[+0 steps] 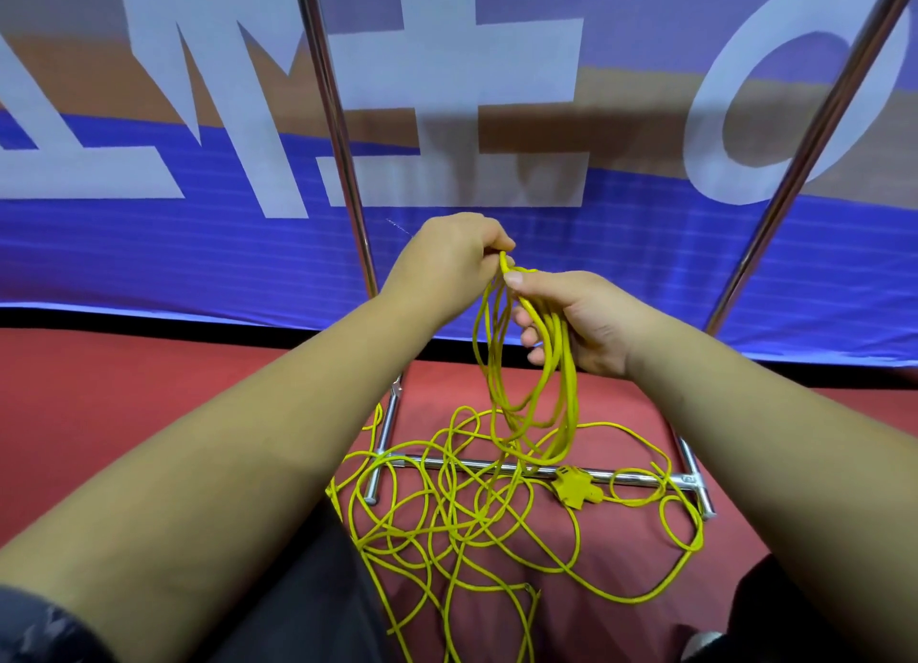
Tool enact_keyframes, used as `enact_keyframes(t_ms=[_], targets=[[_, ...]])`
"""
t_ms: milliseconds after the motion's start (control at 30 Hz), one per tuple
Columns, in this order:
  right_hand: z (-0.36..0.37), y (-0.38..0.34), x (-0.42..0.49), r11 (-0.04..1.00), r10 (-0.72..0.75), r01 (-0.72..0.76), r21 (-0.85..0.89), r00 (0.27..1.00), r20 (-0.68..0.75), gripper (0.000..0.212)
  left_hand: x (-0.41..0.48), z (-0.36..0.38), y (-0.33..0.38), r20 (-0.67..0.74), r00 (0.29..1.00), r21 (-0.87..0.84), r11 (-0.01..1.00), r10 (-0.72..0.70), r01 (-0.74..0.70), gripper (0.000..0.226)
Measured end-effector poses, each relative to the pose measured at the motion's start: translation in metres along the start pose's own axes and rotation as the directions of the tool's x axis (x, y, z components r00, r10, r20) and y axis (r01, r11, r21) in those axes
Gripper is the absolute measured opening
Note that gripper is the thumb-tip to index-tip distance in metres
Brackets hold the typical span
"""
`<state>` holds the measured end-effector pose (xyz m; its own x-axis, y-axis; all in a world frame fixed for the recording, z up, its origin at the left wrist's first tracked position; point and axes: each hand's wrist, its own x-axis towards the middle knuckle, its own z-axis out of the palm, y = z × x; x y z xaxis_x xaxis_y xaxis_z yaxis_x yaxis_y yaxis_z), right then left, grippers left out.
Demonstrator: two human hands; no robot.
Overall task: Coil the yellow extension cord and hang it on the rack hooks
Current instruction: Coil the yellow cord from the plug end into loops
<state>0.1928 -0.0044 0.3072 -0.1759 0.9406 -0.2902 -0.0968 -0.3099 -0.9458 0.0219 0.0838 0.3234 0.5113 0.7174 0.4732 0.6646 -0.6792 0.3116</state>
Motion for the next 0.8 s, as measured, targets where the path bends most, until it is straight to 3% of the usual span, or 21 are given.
enact_keyframes(t_ms=[67, 200, 400, 467, 667, 800], targets=[[-0.002, 0.000, 0.000, 1.000, -0.003, 0.003, -0.014, 1.000, 0.009, 0.020, -0.001, 0.001, -0.007, 0.008, 1.000, -0.005, 1.000, 0.011, -0.011, 0.020], [-0.005, -0.001, 0.002, 0.999, -0.029, 0.029, -0.021, 0.999, 0.020, 0.023, -0.003, 0.003, -0.024, 0.145, 0.989, 0.018, 0.999, 0.026, -0.029, 0.016], [-0.005, -0.003, 0.000, 0.999, -0.015, 0.013, 0.048, 0.999, 0.046, 0.021, -0.016, 0.012, -0.044, 0.323, 0.925, -0.093, 0.966, -0.202, 0.243, 0.011], [-0.005, -0.003, 0.000, 0.999, -0.001, -0.001, 0.047, 0.999, 0.037, 0.022, -0.016, 0.012, -0.043, 0.290, 0.936, -0.103, 0.965, -0.202, 0.240, 0.006], [-0.005, -0.001, 0.001, 1.000, -0.009, 0.009, 0.027, 1.000, 0.017, 0.018, -0.006, 0.010, -0.021, 0.056, 0.998, -0.087, 0.996, -0.001, 0.006, 0.015], [-0.007, -0.002, 0.003, 0.998, -0.027, 0.029, 0.046, 0.999, -0.043, 0.022, -0.005, 0.014, -0.012, 0.009, 1.000, -0.154, 0.988, 0.001, 0.001, 0.013]])
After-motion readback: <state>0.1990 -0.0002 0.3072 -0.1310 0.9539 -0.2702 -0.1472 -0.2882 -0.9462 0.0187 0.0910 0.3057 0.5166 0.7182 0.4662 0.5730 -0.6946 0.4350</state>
